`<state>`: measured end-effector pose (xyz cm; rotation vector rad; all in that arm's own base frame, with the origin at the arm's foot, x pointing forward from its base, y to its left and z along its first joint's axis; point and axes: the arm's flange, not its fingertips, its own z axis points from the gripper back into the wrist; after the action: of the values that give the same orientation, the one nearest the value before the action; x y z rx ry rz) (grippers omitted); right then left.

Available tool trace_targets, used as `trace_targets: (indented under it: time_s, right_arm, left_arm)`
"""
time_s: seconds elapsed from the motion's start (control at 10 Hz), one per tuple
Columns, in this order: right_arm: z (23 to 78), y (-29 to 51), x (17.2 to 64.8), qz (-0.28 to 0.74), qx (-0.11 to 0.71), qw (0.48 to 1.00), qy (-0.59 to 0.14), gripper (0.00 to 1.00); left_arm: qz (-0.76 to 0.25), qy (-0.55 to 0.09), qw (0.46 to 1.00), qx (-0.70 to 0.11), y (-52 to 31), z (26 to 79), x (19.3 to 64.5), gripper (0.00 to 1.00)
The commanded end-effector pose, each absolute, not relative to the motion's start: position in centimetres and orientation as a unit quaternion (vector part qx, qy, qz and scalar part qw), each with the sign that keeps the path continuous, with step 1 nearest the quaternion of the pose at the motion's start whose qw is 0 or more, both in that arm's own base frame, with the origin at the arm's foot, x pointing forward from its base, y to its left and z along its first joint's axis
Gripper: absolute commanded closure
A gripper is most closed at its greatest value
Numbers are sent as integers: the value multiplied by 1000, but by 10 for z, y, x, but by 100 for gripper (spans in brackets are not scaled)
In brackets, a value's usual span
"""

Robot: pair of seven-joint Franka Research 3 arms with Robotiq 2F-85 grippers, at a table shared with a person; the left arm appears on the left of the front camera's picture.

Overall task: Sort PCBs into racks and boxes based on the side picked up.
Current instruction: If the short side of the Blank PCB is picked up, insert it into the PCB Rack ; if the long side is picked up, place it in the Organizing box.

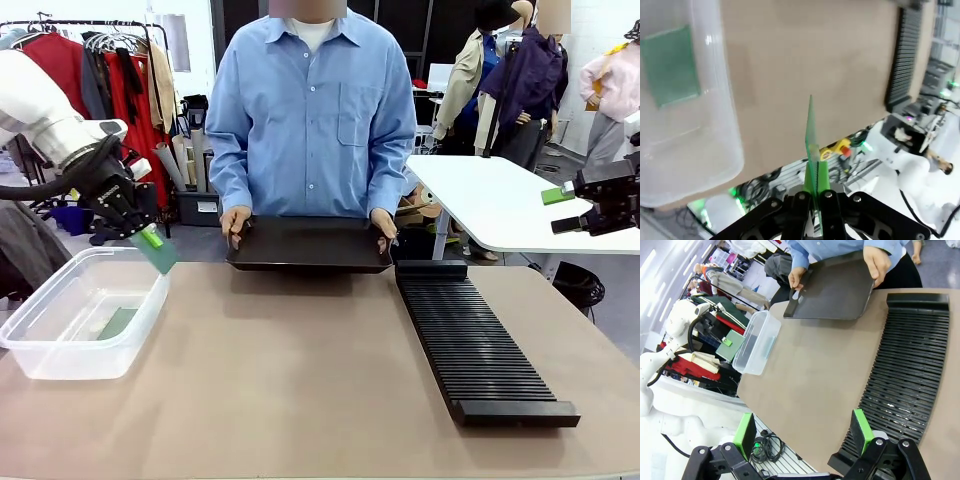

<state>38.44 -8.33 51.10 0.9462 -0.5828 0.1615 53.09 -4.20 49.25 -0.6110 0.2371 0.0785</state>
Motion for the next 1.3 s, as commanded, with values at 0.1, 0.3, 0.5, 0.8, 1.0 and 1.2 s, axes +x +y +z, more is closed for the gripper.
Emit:
trace_targets:
  time_s: [0.1, 0.3, 0.5, 0.8, 1.0, 1.2]
  right_arm:
    - [514, -81, 388, 76, 457, 839, -287, 0]
    - [514, -81, 388, 76, 457, 839, -287, 0]
    - [514, -81, 388, 76, 457, 839, -287, 0]
    - [514, -81, 388, 76, 457, 839, -287, 0]
    - [514, -81, 388, 76, 457, 839, -287, 0]
    - [514, -81, 388, 76, 457, 839, -287, 0]
  left_arm:
    - [25, 126, 965, -227, -38, 505, 553, 100]
    - [21, 104, 974, -198, -28, 502, 552, 100]
    - [13, 74, 981, -177, -18, 492, 548, 100]
    - [23, 36, 983, -179, 1, 473, 533, 100]
    - [18, 9, 983, -181, 11, 462, 531, 100]
    - [13, -2, 981, -195, 21, 447, 533, 100]
